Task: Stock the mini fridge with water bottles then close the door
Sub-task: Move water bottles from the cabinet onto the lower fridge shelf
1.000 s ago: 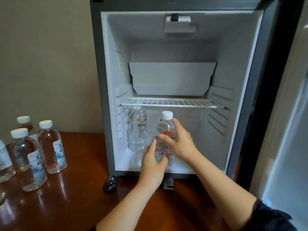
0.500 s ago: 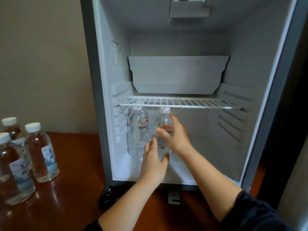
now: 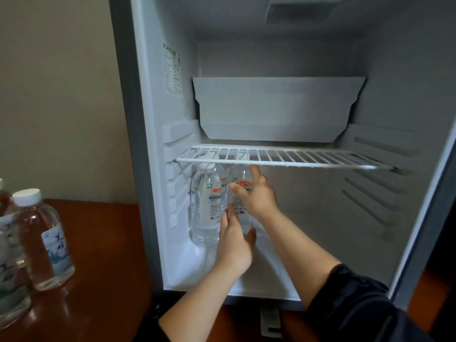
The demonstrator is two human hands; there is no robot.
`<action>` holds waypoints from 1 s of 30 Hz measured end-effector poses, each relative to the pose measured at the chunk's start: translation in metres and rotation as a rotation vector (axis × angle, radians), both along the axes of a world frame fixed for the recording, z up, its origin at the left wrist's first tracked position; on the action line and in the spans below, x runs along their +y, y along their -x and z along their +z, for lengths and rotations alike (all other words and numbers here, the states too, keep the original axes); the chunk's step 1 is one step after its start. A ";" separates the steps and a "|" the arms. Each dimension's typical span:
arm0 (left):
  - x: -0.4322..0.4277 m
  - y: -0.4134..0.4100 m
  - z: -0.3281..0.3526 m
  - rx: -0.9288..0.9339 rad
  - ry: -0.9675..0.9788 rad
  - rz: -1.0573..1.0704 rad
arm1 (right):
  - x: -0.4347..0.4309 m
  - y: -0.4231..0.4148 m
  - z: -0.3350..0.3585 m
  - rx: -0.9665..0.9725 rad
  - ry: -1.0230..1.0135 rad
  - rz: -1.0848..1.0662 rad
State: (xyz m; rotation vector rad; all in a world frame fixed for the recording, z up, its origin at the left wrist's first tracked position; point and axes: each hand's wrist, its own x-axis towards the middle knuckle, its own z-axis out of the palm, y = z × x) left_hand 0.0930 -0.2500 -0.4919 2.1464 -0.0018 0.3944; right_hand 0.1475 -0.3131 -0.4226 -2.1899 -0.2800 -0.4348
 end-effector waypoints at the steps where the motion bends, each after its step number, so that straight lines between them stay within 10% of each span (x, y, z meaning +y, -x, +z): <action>1: 0.000 -0.001 0.000 -0.001 0.003 0.000 | 0.001 -0.002 0.000 -0.002 0.009 -0.002; 15: 0.017 0.024 0.011 0.066 -0.088 -0.064 | -0.005 0.011 -0.015 0.061 -0.108 -0.016; 30: 0.110 0.155 0.051 0.120 -0.212 -0.030 | 0.016 0.133 0.018 0.046 0.334 0.339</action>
